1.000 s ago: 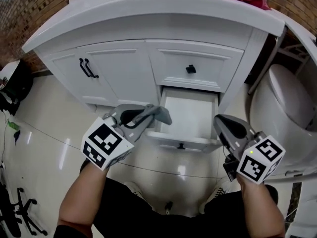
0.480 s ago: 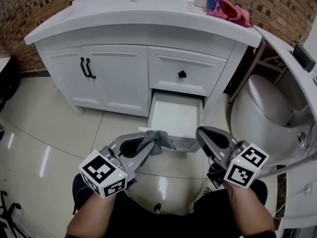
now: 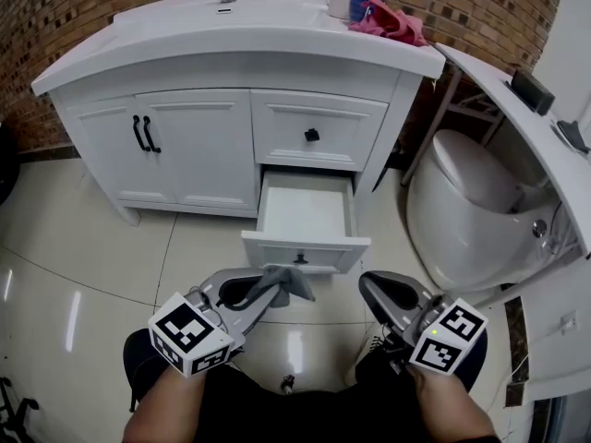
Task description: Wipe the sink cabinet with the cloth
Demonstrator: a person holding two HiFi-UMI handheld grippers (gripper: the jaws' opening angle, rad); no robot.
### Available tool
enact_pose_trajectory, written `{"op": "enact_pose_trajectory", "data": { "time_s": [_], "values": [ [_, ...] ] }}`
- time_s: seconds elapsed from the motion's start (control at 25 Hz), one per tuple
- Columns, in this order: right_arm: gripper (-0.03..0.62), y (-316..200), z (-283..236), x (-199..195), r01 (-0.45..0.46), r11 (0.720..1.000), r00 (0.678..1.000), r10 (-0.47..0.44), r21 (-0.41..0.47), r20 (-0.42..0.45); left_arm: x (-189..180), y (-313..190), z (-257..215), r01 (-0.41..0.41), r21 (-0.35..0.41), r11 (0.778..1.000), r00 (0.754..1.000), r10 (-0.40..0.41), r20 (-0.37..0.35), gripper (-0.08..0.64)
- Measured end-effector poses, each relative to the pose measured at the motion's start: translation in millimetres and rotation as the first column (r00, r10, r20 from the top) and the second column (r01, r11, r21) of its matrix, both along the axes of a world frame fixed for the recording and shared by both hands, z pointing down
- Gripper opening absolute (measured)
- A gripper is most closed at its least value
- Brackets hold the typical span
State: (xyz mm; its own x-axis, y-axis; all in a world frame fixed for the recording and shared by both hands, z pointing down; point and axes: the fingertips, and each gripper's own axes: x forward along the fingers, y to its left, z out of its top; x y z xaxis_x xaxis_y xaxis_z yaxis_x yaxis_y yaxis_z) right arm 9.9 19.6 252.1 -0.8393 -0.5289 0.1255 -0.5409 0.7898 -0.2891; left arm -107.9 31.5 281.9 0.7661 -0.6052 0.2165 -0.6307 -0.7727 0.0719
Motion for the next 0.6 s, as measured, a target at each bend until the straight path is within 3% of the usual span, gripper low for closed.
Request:
{"op": "enact_pose_trajectory", "data": {
  "time_s": [0.16, 0.4, 0.6],
  "values": [
    [0.005, 1.6, 16.1, 8.3, -0.036, 0.999, 0.997, 0.038, 0.031, -0.067, -0.1, 7.0, 2.4, -0.011, -0.002, 1.0, 1.0, 0.011, 0.02, 0.037],
    [0.005, 14.1, 21.5, -5.2, 0.013, 1.0, 0.997, -0.012, 0.017, -0.074, 7.1, 16.2, 4.2, -0.033, -0.01, 0.999, 0.999, 0.033, 0.022, 0.037],
    [0.005, 19.1, 22.6, -6.3, 0.02, 1.0, 0.997, -0.019, 0.017, -0.077, -4.2, 16.0, 10.5, 0.0, -0.025, 1.0, 1.0, 0.001, 0.025, 0.037]
  ]
}}
